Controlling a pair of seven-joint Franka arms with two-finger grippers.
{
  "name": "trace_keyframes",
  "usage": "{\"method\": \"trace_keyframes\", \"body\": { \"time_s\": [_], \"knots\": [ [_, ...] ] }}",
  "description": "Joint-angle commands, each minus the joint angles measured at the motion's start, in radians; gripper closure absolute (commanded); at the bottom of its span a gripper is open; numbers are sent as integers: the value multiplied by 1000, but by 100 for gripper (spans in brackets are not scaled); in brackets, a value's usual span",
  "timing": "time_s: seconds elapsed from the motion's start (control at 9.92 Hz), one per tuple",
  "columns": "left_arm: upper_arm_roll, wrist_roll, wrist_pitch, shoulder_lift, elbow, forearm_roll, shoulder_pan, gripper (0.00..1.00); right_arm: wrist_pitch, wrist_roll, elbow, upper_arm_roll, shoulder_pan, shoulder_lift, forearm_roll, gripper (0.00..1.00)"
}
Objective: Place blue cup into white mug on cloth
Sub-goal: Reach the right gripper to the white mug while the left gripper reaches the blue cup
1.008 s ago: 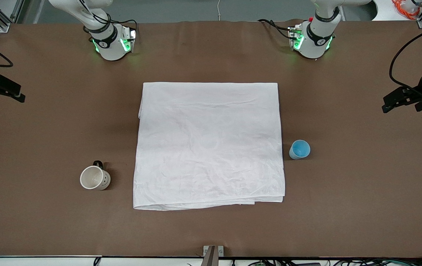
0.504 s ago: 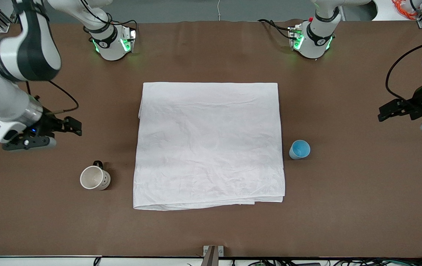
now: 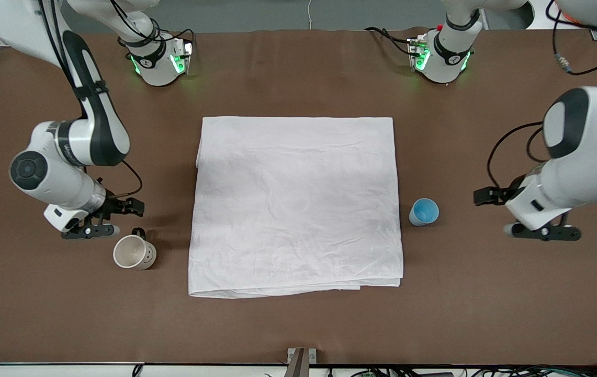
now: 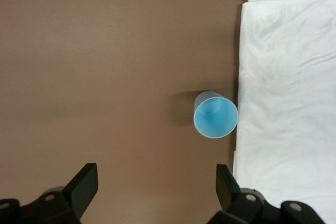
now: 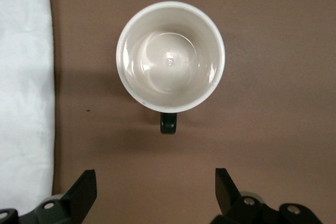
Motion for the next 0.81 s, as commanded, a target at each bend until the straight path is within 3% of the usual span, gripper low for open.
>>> {"method": "trace_keyframes", "body": {
  "time_s": [0.0,0.3,0.71],
  "knots": [
    [-15,-1,43,83,28,-36,-20,1,141,3,-93,9,8,-10,16,1],
    [-17,-58,206,102,-104,-37,-83,1,254,0,-92,11,25,55,14,1],
    [-15,-191,323,92,-240,-17,-150,1,331,3,-55,11,13,114,14,1]
  ]
}}
